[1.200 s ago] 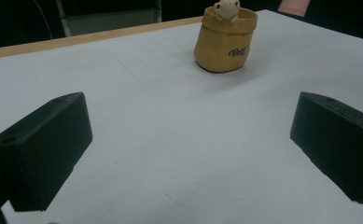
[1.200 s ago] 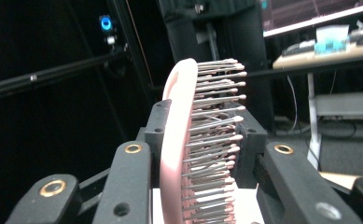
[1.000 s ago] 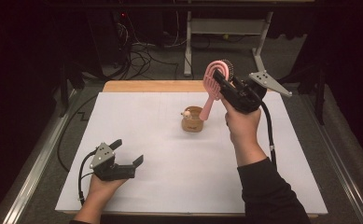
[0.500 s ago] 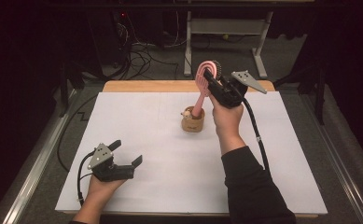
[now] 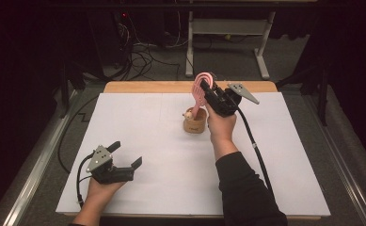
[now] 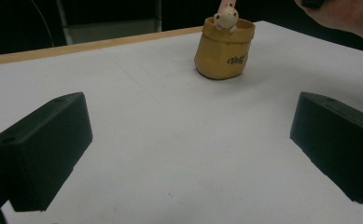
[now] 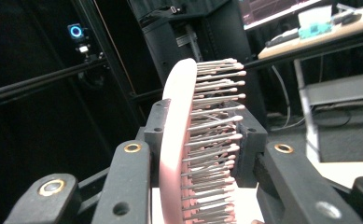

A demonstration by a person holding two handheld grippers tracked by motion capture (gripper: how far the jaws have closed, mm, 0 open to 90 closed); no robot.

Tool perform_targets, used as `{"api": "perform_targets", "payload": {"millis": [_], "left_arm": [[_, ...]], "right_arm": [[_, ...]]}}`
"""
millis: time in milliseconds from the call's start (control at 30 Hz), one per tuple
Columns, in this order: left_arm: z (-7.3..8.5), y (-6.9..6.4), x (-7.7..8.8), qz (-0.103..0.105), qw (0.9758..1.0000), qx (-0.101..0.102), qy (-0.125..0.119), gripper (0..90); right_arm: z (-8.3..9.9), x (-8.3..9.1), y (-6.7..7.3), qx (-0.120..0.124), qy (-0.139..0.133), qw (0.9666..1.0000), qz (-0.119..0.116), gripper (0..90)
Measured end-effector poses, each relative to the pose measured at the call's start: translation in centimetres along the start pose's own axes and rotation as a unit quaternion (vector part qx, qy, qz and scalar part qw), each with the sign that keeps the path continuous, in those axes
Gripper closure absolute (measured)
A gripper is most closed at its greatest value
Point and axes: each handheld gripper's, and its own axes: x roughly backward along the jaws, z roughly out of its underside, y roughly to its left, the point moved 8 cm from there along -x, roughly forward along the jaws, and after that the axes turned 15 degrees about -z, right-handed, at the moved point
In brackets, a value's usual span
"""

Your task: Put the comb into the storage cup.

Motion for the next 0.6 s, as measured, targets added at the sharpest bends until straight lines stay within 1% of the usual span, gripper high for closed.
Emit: {"api": "perform_targets", "payload": {"millis": [133,233,367,500,600], "left_arm": [[0.0,0.0,0.0,-0.001,1.0,0.001,0.0,0.0],[0.0,0.1,0.0,-0.001,1.0,0.002,0.001,0.0],[-0.1,0.2,0.1,-0.002,1.0,0.002,-0.001,0.0],[-0.1,0.2,0.1,-0.001,1.0,0.005,-0.003,0.0],[-0.2,0.2,0.1,-0.002,1.0,0.006,-0.004,0.0]], "right_arm": [[0.6,0.0,-0.2,-0.009,0.003,1.0,0.0,66.3],[0.7,0.1,-0.2,-0.008,0.0,1.0,-0.003,66.2],[0.6,0.3,-0.8,-0.027,0.006,0.9996,0.001,65.4],[0.5,0.8,-1.7,-0.039,0.019,0.999,0.013,63.9],[0.3,1.3,-2.5,-0.039,0.027,0.9985,0.027,61.0]]}}
